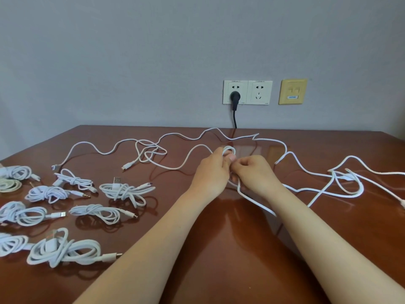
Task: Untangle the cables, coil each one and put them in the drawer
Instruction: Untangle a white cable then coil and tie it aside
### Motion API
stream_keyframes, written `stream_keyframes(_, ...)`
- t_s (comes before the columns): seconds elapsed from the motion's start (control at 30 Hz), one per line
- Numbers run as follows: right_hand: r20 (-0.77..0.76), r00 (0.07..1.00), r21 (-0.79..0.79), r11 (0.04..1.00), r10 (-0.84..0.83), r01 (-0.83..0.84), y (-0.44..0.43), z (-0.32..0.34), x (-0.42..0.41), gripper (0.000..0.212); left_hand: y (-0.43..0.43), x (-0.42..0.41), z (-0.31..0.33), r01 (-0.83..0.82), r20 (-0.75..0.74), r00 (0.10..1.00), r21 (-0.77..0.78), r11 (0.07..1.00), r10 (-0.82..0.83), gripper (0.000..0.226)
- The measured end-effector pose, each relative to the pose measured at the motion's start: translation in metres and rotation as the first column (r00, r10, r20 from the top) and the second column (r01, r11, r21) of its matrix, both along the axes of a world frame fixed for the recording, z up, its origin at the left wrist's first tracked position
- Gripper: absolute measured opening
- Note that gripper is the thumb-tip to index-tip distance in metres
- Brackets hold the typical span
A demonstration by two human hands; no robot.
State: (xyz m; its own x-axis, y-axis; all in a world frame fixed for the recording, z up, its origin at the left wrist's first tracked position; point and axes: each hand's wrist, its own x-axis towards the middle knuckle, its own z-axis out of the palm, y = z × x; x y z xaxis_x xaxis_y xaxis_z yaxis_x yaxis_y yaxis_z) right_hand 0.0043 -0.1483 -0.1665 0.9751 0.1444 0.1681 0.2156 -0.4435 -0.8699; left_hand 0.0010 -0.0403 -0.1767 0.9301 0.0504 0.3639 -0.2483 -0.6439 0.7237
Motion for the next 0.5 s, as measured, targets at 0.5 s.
stream_keyframes(0.5,-0.357,0.906,-0.049,0.964,0.227,-0.261,0.005,0.007,-0.01,0.048,0.011,-0.001,0.009,-0.166,0.053,0.985,0.076,0.983,0.162,0.02)
